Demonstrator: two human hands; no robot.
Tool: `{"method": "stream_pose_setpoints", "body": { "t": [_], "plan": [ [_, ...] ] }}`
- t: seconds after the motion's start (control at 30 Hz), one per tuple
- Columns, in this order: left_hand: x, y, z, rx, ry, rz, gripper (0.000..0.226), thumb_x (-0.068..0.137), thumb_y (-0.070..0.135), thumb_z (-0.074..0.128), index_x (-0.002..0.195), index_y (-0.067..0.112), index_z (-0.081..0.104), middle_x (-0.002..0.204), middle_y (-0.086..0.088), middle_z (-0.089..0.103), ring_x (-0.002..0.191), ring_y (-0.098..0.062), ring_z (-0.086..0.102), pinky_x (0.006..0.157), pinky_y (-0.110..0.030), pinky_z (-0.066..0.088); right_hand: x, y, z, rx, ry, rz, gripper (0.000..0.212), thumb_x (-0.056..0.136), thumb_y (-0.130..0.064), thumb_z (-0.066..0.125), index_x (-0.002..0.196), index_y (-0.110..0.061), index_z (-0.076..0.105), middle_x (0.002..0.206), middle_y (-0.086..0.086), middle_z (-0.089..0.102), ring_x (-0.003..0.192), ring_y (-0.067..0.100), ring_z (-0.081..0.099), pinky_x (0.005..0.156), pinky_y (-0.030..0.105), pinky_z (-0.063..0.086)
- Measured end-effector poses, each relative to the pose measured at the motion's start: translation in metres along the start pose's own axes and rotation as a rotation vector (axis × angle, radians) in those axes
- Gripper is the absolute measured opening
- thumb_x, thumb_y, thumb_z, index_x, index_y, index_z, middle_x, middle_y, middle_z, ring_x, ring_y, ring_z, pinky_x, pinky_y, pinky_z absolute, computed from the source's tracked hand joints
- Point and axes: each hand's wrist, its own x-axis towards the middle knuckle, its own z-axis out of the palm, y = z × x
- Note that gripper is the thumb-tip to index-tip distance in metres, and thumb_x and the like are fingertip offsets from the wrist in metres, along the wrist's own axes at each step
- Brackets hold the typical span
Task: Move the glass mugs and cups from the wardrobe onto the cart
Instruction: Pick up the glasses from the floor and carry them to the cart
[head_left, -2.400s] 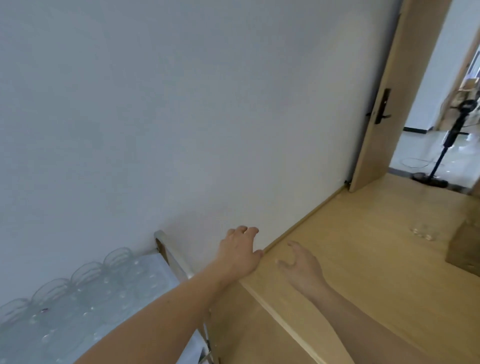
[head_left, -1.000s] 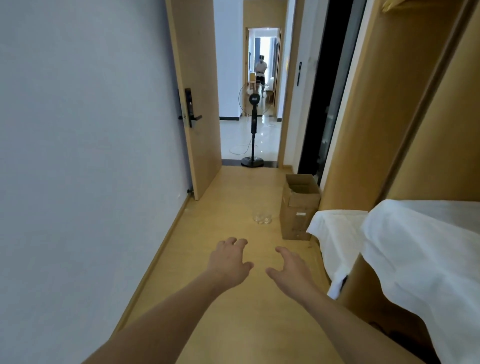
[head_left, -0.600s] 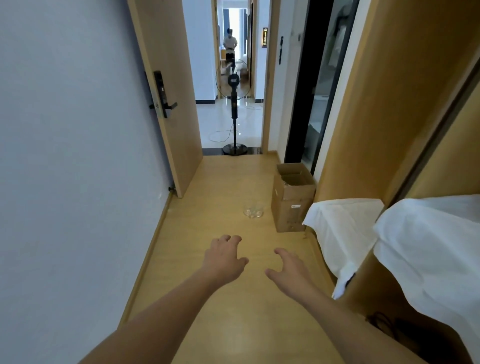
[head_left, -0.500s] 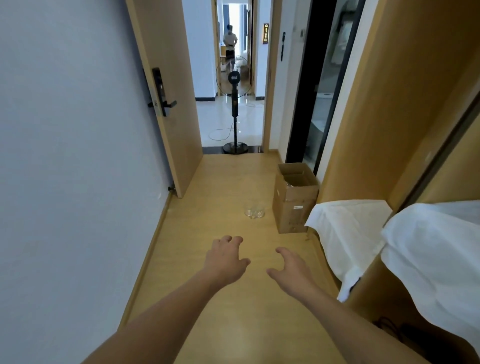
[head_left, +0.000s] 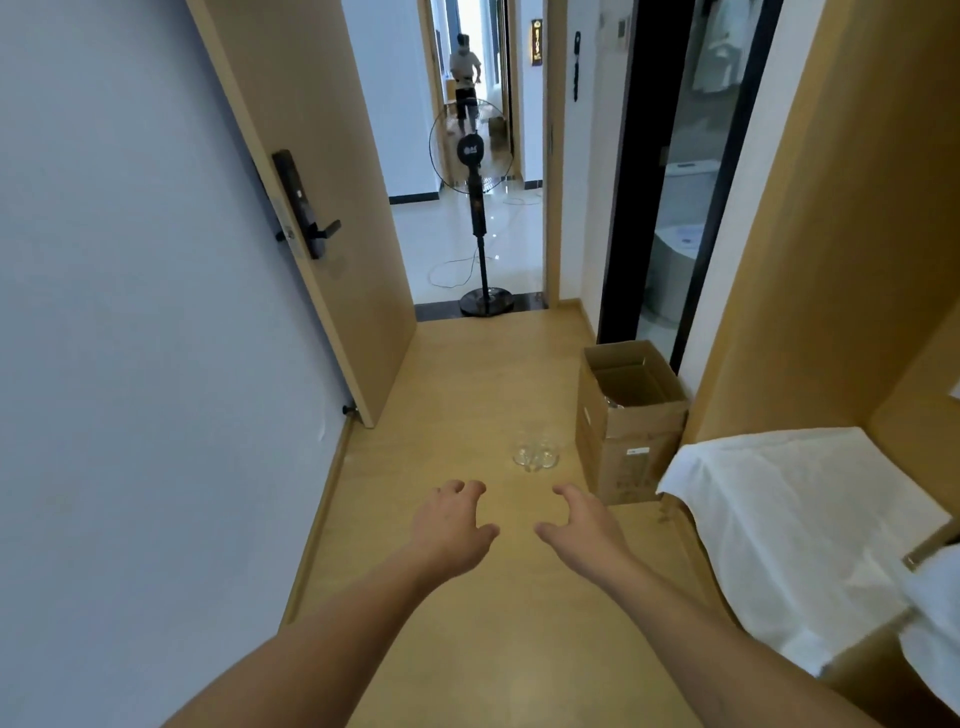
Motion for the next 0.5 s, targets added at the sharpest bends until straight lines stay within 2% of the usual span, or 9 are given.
{"method": "stream_pose_setpoints", "body": {
  "t": [0.27, 0.5],
  "plan": [
    [0.105, -0.008, 0.003, -0.003, -0.094, -0.051, 0.063, 0.097, 0.045, 0.059, 0.152, 0.022, 0.038, 0.155, -0.004, 0.04, 0.141, -0.025, 0.037, 0.112, -0.04, 0.038, 0.104, -0.001, -0.003, 0.003, -0.067, 0.092, 0.066, 0.089, -0.041, 0.07, 0.147, -0.022, 0.046, 0.143, 0.006, 0.053, 0.128, 0.024, 0.053, 0.103, 0.034, 0.045],
    [0.204, -0.019, 0.004, 0.028, -0.169, -0.006, 0.063, 0.097, 0.045, 0.059, 0.151, 0.021, 0.038, 0.154, -0.005, 0.041, 0.141, -0.027, 0.037, 0.112, -0.039, 0.038, 0.18, -0.005, 0.005, 0.008, -0.063, 0.185, 0.065, 0.088, -0.043, 0.071, 0.145, -0.023, 0.048, 0.14, 0.007, 0.056, 0.129, 0.025, 0.052, 0.101, 0.032, 0.044]
  ]
}}
